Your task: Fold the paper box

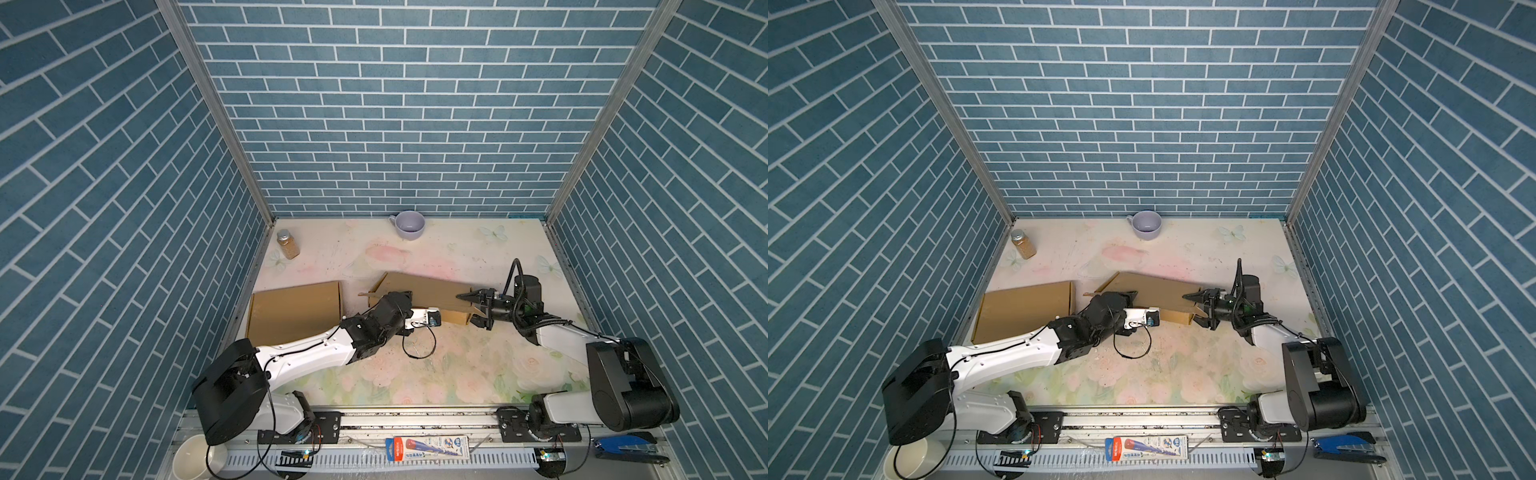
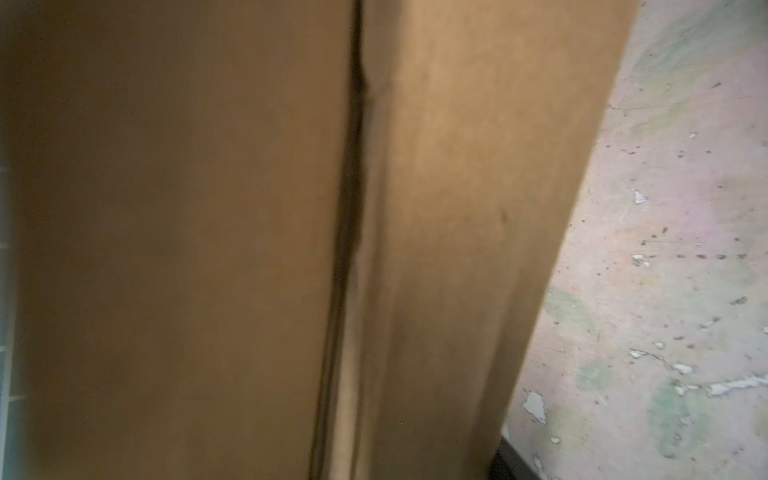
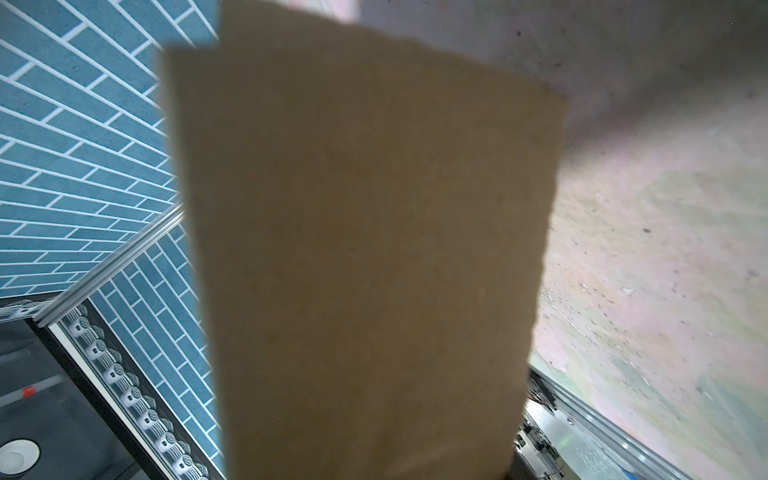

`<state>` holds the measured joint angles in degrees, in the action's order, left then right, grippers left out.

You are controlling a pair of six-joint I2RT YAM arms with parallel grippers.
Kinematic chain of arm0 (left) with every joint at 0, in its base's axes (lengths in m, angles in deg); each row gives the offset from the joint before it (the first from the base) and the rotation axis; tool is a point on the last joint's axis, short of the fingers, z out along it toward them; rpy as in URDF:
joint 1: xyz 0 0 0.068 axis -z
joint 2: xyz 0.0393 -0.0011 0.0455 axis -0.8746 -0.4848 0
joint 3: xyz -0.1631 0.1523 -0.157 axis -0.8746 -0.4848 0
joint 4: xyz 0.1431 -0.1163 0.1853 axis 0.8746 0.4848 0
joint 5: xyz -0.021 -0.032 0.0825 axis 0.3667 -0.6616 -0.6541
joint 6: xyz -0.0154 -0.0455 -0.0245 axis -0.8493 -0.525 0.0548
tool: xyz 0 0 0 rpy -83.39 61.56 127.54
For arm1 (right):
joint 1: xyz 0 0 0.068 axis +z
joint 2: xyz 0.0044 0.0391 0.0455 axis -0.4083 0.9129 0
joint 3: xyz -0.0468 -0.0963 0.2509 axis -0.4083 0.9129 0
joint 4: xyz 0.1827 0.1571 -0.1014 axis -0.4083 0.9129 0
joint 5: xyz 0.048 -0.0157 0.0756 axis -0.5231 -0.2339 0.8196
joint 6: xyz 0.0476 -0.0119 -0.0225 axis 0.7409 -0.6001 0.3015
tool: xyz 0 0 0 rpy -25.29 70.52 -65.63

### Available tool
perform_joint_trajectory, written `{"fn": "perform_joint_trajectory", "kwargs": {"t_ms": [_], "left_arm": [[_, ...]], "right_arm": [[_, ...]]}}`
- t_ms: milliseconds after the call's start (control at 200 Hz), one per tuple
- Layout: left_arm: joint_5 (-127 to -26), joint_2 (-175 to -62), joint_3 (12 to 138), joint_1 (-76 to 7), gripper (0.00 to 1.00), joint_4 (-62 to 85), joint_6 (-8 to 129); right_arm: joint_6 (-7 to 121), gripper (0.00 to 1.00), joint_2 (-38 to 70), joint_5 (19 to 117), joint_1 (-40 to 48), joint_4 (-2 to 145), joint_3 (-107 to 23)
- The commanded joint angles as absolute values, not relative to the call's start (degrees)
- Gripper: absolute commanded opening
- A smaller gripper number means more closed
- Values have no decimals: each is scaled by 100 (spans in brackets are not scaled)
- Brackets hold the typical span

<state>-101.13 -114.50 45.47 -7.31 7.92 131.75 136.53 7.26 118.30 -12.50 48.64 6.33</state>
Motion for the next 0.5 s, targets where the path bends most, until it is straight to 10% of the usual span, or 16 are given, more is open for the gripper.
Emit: {"fn": "perform_joint_trajectory", "kwargs": {"t_ms": [0,495], "left_arm": [[-10448,-11333,4479,-736,61,406,13461],[-10025,-11403,5324,-901,39,2228,12783]], "right_arm": [[13935,46,562,12276,-1221,4580,749],[13835,73,226,12254,-1680,4354,701]]}}
